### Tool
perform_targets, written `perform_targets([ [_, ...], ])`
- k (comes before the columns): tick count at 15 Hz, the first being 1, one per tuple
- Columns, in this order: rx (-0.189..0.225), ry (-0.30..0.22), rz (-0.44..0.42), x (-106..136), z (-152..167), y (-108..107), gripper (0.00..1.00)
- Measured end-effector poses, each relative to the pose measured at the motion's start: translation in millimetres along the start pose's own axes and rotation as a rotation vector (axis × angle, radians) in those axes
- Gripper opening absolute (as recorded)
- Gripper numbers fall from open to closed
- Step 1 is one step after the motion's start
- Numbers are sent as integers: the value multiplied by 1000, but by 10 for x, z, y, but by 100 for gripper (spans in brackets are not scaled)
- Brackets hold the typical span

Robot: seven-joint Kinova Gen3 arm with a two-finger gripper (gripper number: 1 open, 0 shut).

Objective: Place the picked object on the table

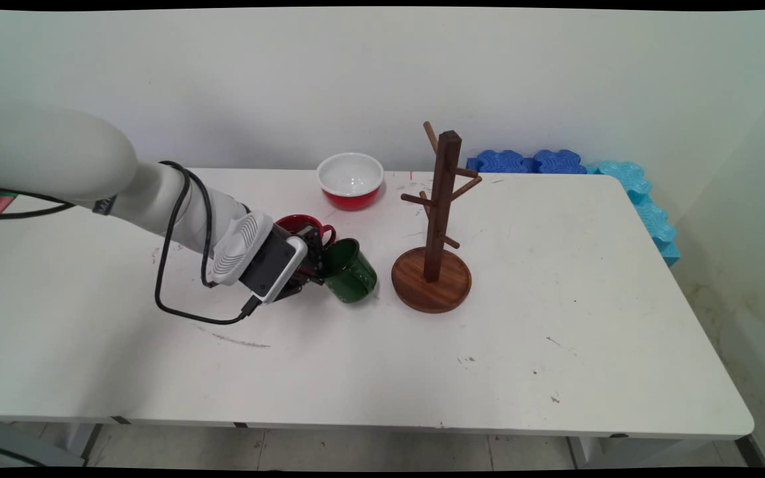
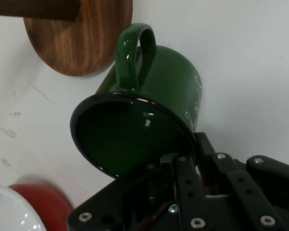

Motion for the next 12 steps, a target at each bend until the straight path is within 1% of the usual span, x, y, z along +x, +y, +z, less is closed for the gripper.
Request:
perform_targets([
  [12, -11, 8, 57, 13, 45, 39, 0],
])
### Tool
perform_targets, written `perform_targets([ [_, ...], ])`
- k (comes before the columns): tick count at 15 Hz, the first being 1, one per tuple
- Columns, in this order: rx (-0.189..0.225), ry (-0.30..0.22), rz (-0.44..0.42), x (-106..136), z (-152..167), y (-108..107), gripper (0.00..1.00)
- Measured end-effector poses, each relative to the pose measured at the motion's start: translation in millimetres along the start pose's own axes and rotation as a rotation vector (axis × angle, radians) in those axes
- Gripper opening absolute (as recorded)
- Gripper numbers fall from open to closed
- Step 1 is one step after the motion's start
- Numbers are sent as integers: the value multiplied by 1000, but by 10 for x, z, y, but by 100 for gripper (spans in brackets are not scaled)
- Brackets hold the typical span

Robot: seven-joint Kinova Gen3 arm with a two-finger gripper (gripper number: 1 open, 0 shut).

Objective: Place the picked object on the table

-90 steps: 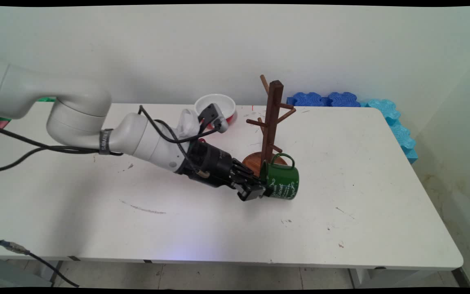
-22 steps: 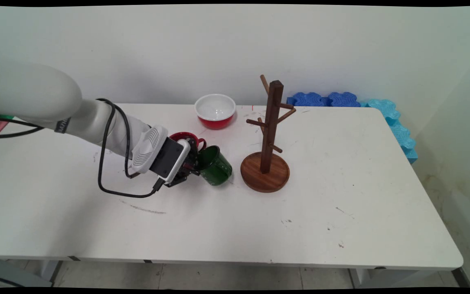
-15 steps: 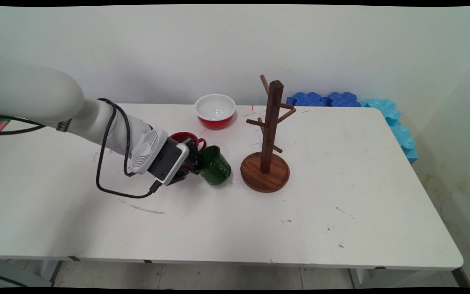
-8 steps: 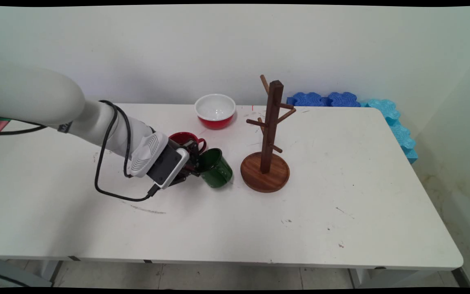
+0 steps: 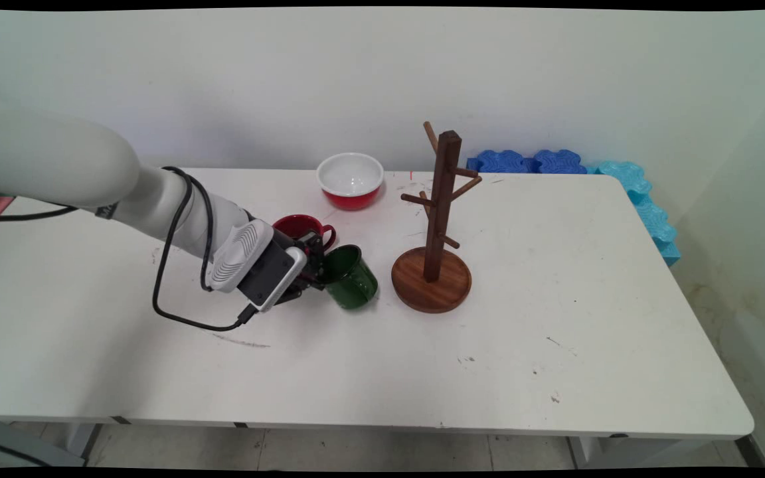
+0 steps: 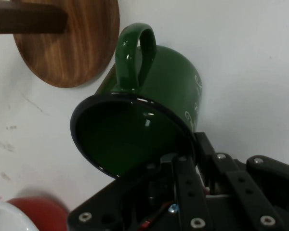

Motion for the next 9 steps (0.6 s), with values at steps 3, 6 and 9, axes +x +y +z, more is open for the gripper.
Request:
perform_targets([
  [3, -2, 1, 5, -6, 12, 11, 100],
  [6, -3, 3, 7, -2, 18, 14, 100],
  [9, -4, 7, 7, 7, 21, 20, 100],
])
